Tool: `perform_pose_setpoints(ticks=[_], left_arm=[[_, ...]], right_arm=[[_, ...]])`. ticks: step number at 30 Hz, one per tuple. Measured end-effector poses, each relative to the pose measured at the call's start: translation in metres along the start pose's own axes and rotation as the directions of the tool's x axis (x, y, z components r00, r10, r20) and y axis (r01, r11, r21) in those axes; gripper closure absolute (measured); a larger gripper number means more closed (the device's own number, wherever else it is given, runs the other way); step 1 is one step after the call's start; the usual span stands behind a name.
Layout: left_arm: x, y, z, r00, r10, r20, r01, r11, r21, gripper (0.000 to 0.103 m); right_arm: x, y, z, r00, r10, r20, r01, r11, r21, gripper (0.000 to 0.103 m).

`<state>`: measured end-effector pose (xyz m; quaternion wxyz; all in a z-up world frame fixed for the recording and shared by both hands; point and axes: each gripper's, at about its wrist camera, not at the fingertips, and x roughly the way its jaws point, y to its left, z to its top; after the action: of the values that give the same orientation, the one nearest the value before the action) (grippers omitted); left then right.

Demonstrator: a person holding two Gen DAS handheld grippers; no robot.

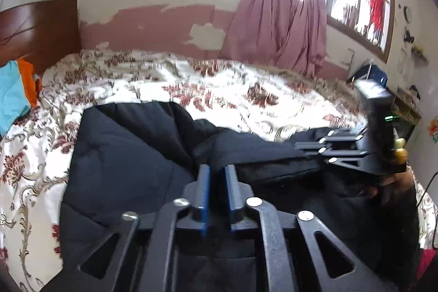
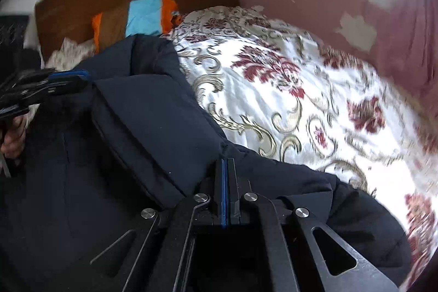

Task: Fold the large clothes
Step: 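Grasp the jacket collar edge with both grippers and lift it, then fold the collar edge over toward the hem with both grippers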

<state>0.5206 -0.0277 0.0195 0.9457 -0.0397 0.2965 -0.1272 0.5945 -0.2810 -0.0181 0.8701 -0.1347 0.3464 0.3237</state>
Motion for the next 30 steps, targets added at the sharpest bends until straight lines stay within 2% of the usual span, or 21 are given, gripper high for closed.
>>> perform_pose_setpoints(ticks=[2,5,8,11,17,18,19,21,23,26,30], left_arm=[[-0.002,-0.007,0.009,1.000,-0.014,0.025,0.014,1.000,-0.009,0.084],[0.017,-0.022,0.023,0.999,-0.051,0.011,0.051,0.998,-0.021,0.084],[0.049,-0.038,0.032,0.990,-0.122,-0.064,0.120,0.992,-0.036,0.084],[0.079,-0.046,0.027,0.970,-0.155,-0.187,0.145,0.987,-0.066,0.085],[0.090,-0.052,0.005,0.953,-0.090,-0.289,0.103,0.994,0.030,0.085],[0.091,-0.054,0.004,0.951,-0.064,-0.303,0.086,0.995,0.059,0.086],[0.095,-0.058,0.001,0.943,-0.003,-0.334,0.044,0.993,0.114,0.089],[0.105,-0.060,-0.001,0.924,0.082,-0.374,-0.021,0.986,0.164,0.095],[0.114,-0.052,0.002,0.911,0.101,-0.400,-0.048,0.989,0.139,0.099],[0.130,-0.034,0.004,0.897,0.089,-0.434,-0.072,0.996,0.055,0.099],[0.149,-0.027,0.004,0.889,0.113,-0.444,-0.097,0.993,0.060,0.099]], right_arm=[[0.000,-0.006,-0.003,1.000,0.018,-0.006,-0.018,0.999,0.034,0.102],[0.003,-0.006,-0.009,1.000,0.024,-0.019,-0.024,1.000,0.018,0.102],[0.005,-0.008,-0.012,0.997,-0.029,-0.071,0.030,0.999,0.011,0.102],[-0.007,-0.020,-0.022,0.994,-0.060,-0.093,0.063,0.998,0.031,0.102],[-0.006,-0.032,-0.026,0.995,-0.017,-0.098,0.022,0.998,0.056,0.102],[-0.003,-0.030,-0.027,0.994,-0.009,-0.105,0.014,0.999,0.045,0.102],[0.003,-0.027,-0.029,0.993,0.012,-0.116,-0.009,0.999,0.031,0.102],[0.015,-0.024,-0.028,0.990,0.040,-0.139,-0.037,0.999,0.026,0.102],[0.027,-0.029,-0.028,0.986,0.066,-0.153,-0.055,0.996,0.075,0.102],[0.044,-0.041,-0.029,0.977,0.143,-0.157,-0.114,0.977,0.181,0.102],[0.059,-0.038,-0.032,0.974,0.155,-0.166,-0.117,0.969,0.220,0.102]])
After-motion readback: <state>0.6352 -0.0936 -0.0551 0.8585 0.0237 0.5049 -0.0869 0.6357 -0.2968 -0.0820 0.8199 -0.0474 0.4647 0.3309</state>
